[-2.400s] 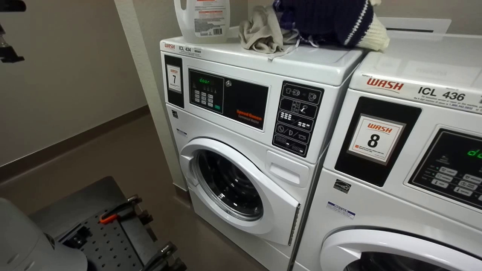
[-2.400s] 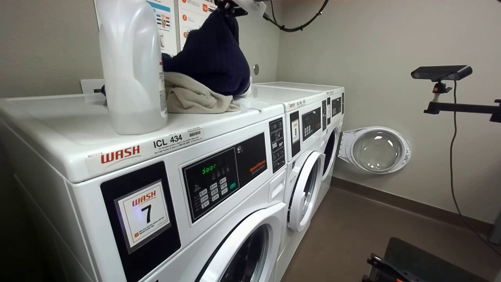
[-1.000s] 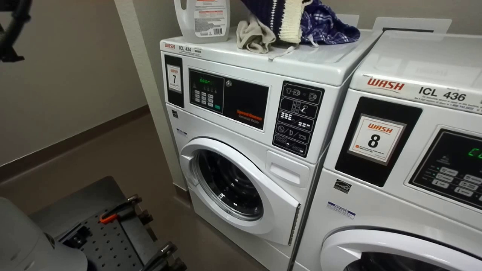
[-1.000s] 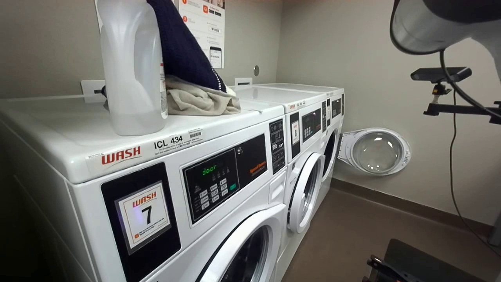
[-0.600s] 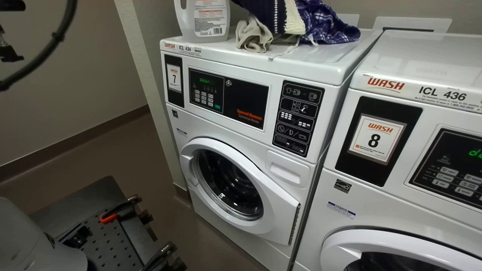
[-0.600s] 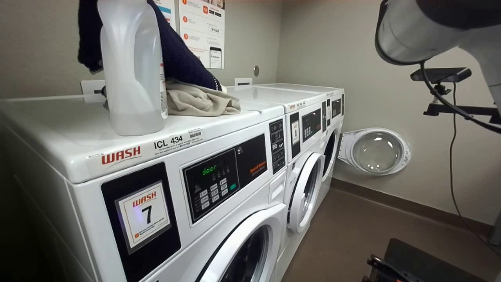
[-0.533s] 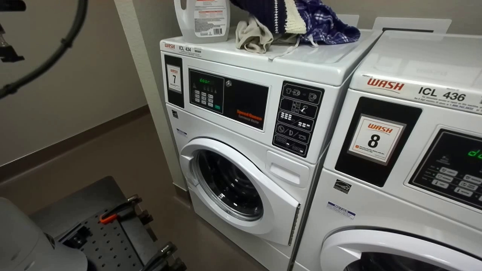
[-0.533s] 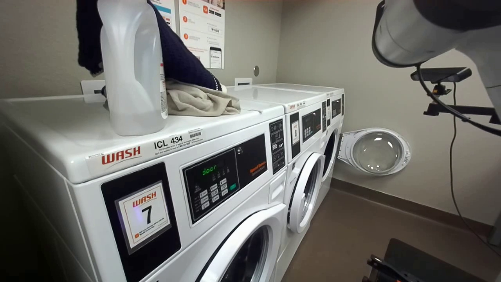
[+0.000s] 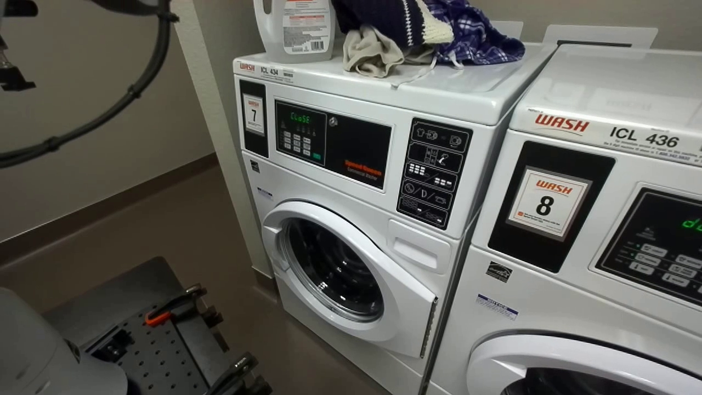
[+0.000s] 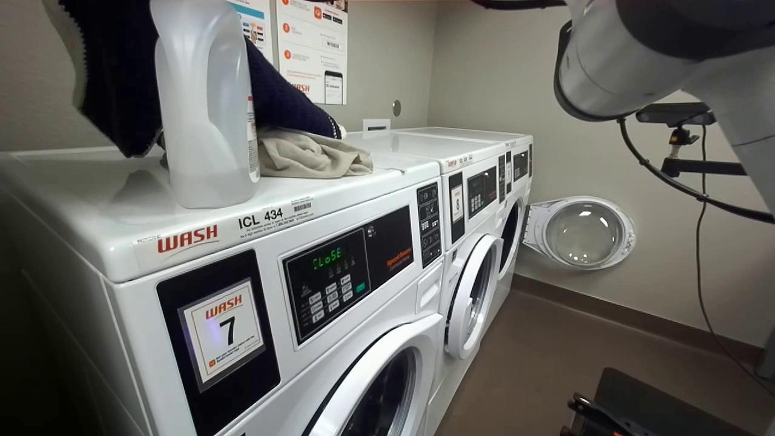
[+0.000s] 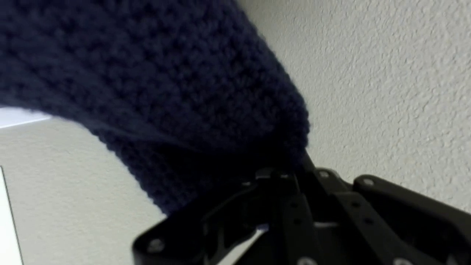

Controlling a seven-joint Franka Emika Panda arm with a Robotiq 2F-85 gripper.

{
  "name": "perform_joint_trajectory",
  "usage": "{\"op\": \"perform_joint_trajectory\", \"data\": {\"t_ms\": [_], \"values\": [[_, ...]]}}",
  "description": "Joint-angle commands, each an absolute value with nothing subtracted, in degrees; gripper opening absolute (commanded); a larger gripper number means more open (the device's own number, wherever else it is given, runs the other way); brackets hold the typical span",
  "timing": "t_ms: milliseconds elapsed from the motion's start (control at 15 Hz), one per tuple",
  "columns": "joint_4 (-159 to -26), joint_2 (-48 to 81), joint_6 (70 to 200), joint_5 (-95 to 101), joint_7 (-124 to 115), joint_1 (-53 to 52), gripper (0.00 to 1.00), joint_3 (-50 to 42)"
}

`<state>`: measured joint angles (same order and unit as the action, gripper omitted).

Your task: Move the blue cloth to the left

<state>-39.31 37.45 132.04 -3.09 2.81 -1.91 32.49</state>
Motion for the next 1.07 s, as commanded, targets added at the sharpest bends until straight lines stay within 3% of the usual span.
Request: {"op": "perform_joint_trajectory", "data": {"t_ms": [0,67,667,1000], "values": [[-36.9,37.6,125.1,-2.5,3.3,-1.8,0.32,32.1],[-36.6,37.4,123.2,-2.5,3.2,-1.7,0.33,32.1],[-31.9,37.4,121.1,-0.4,-0.1,-1.7,0.99,29.0],[-29.5,35.9,122.9,5.8,-5.4,-0.2,1.00,22.4]]}}
